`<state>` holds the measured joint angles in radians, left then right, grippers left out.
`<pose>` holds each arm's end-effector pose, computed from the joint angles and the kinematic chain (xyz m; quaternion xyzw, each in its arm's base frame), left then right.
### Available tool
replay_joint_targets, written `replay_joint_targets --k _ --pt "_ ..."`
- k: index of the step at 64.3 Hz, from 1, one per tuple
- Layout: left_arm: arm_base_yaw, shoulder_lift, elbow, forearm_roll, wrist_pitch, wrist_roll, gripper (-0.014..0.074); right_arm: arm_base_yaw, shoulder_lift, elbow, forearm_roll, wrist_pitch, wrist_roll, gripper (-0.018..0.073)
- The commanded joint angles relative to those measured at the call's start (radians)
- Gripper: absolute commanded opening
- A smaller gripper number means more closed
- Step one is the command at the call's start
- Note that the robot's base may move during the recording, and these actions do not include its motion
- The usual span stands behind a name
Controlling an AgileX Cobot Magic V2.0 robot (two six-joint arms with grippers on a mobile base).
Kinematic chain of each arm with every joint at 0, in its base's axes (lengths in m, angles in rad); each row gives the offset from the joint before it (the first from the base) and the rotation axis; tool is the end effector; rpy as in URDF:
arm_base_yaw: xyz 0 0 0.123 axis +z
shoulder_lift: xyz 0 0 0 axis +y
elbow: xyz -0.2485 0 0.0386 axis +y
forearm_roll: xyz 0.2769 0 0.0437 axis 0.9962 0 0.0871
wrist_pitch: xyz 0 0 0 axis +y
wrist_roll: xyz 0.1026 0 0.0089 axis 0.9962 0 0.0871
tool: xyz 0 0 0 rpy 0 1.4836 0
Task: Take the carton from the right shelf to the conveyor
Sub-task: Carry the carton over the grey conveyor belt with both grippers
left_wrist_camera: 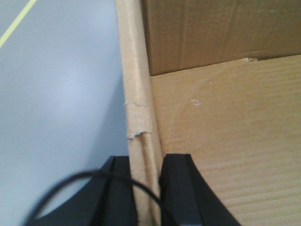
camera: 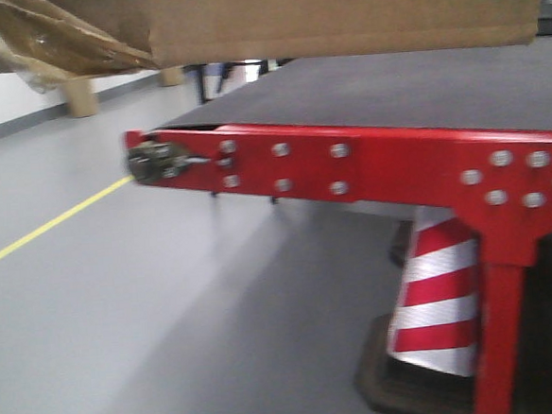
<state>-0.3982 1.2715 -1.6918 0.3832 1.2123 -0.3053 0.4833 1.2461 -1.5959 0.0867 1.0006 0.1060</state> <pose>0.2662 -0.0728 0.4641 0.0272 0.8908 0.0364 0.4521 0.2527 0.1411 0.4520 -0.1613 0.8600 0.1814 0.4488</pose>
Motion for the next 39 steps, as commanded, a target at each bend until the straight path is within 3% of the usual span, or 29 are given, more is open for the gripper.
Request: replay_joint_targets --k 1,39 --pt "0.014 -0.008 -0.004 0.186 0.009 0.013 -0.0017 -0.003 -0.03 -0.007 -0.025 0.007 -0.036 -0.0067" --pt "0.014 -0.008 -0.004 0.186 0.009 0.013 -0.0017 -0.003 -0.03 -0.007 -0.025 0.007 -0.036 -0.0067"
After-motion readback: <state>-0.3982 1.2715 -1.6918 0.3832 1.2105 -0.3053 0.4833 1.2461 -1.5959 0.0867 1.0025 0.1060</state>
